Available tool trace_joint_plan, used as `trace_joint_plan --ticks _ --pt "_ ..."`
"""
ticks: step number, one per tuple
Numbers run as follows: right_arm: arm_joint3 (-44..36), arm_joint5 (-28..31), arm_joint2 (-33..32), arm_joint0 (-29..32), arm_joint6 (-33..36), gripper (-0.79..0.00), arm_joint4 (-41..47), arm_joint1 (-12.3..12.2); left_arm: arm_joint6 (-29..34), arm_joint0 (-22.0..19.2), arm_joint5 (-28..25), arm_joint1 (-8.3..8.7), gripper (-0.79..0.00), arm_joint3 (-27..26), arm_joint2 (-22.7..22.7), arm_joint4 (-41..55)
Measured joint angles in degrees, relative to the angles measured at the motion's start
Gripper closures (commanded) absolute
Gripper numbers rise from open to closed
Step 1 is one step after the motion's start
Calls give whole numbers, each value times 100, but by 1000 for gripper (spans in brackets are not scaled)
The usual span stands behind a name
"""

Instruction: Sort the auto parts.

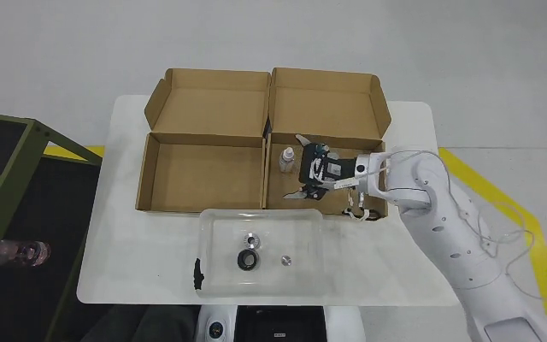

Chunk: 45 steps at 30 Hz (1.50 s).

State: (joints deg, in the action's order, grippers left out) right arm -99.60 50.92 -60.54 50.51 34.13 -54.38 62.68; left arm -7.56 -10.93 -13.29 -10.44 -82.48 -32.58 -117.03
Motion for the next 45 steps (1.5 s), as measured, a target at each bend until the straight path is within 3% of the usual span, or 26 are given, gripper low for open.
trace_joint_plan --ticks 8,21,34,45 --pt "-821 253 -178 641 553 -785 156 -172 0 0 0 0 -785 0 0 0" --pt "-1539 103 19 1501 874 -785 -306 -315 0 0 0 0 -785 0 0 0" --pt "-1948 -437 512 1834 1123 -785 -1453 -331 0 0 0 0 -785 0 0 0" --pt "-2048 -357 795 2032 1279 -785 -1716 -366 0 0 0 0 -785 0 0 0"
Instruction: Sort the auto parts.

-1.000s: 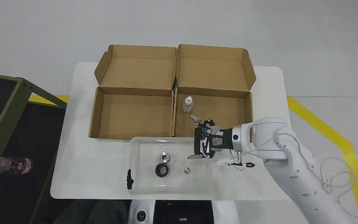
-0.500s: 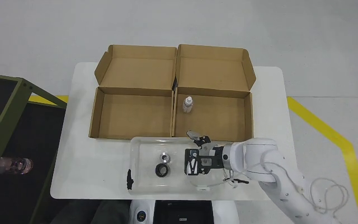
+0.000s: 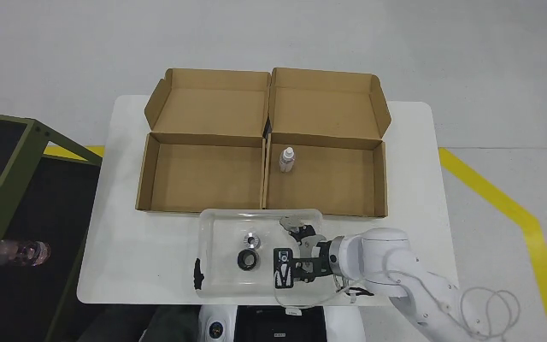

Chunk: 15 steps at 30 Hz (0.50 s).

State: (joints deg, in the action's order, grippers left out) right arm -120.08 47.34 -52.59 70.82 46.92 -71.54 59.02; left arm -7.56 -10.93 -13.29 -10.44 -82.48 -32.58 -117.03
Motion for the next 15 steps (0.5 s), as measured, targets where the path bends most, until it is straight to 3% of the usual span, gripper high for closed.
trace_joint_plan --ticks 5,15 --pt "37 72 89 35 9 -773 -64 -15 0 0 0 0 -785 0 0 0" --pt "270 55 275 -42 24 -659 -220 -10 0 0 0 0 -785 0 0 0"
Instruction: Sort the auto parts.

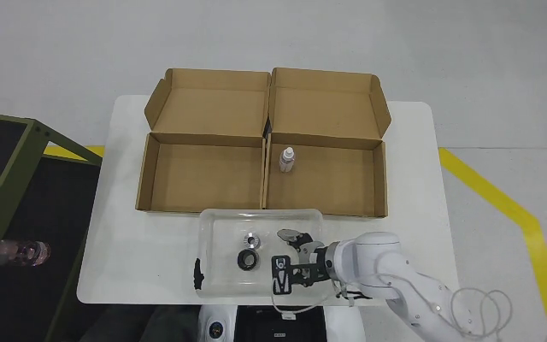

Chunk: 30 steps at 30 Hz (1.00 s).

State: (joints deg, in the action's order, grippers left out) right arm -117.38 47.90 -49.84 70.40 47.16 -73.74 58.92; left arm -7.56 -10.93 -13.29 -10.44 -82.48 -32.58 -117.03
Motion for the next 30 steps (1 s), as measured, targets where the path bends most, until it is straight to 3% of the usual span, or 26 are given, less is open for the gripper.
trace_joint_plan --ticks 9,12,18,22,23,30 --pt "217 -43 270 -161 172 -526 -107 41 0 0 0 0 -785 0 0 0" --pt "279 -63 354 -215 229 -394 -123 57 0 0 0 0 -785 0 0 0" --pt "418 -95 517 -317 309 -299 -124 93 0 0 0 0 -785 0 0 0" --pt "479 -76 614 -387 396 -31 -107 112 0 0 0 0 -785 0 0 0" --pt "487 -71 643 -416 436 0 -112 119 0 0 0 0 -785 0 0 0" --pt "479 -113 734 -574 482 0 -19 159 0 0 0 0 -785 0 0 0"
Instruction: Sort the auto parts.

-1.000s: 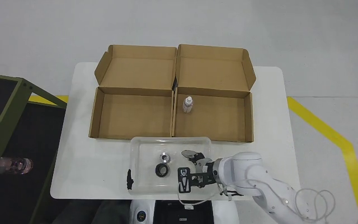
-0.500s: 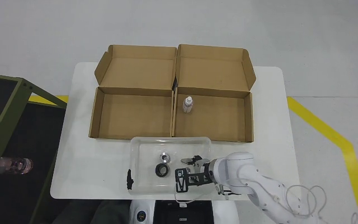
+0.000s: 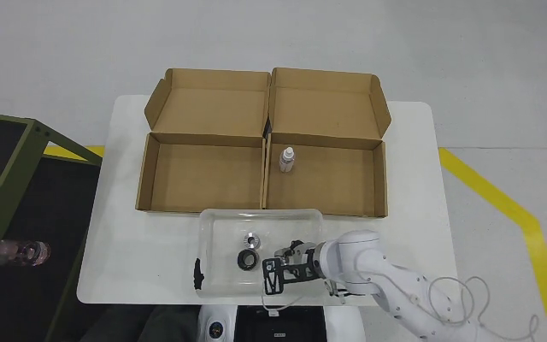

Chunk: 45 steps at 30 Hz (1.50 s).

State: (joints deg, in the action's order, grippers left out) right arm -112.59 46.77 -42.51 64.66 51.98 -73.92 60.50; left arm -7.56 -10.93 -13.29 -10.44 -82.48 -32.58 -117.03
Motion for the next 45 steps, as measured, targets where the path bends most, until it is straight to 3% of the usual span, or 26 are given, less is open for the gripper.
trace_joint_plan --ticks 13,29,45 --pt "-207 171 -728 145 -911 0 481 -146 0 0 0 0 -785 0 0 0" --pt "-224 835 -1887 249 -2848 0 1121 -326 0 0 0 0 -785 0 0 0" --pt "12 970 -2636 185 -3653 0 1382 -419 0 0 0 0 -785 0 0 0"
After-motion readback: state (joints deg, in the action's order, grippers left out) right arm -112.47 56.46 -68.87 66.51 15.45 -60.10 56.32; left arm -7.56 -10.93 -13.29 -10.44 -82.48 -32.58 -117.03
